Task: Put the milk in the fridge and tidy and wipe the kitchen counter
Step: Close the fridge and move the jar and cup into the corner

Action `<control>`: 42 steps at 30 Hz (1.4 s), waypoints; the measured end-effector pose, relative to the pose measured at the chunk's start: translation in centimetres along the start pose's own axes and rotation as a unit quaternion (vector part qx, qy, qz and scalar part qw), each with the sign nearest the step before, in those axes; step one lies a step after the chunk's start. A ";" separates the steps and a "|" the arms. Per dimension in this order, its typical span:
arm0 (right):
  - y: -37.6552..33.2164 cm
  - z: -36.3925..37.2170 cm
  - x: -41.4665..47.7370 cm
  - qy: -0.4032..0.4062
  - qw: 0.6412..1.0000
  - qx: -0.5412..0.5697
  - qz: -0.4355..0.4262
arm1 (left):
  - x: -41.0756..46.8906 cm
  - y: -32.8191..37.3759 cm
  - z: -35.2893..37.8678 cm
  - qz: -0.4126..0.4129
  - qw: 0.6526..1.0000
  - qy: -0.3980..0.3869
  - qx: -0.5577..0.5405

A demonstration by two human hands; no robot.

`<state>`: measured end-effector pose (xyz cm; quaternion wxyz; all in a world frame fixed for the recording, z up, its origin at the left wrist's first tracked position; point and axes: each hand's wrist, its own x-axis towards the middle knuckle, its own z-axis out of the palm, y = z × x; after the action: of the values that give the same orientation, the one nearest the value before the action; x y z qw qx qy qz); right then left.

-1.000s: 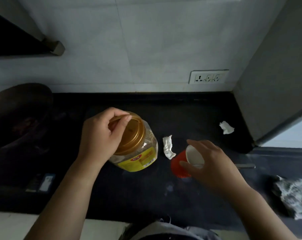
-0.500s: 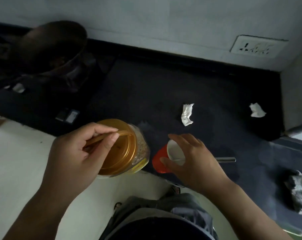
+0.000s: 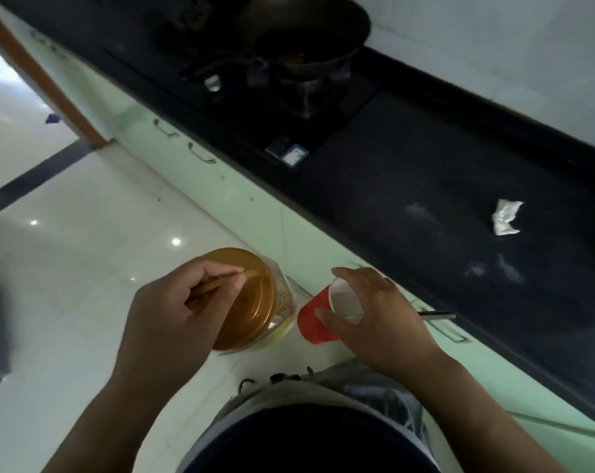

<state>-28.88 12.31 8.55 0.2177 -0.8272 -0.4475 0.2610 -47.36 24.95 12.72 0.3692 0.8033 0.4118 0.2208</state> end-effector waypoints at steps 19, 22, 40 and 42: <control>-15.8 14.3 7.4 -0.141 0.981 -0.057 -0.122 | -5.5 -16.6 -15.0 -0.189 0.976 0.105 0.009; -18.0 15.8 10.3 -0.157 0.977 -0.062 -0.127 | -3.4 -18.6 -16.4 -0.189 0.977 0.096 0.012; -36.1 20.8 38.1 -0.157 0.970 -0.078 -0.166 | 22.2 -32.0 -30.1 -0.163 0.981 0.101 0.033; -38.1 21.4 40.7 -0.157 0.971 -0.078 -0.166 | 25.4 -33.5 -31.9 -0.157 0.980 0.114 0.035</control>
<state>-47.23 69.02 5.07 0.1198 -0.7048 -0.6258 0.3120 -70.74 72.02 8.17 0.3212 0.7108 0.5796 0.2360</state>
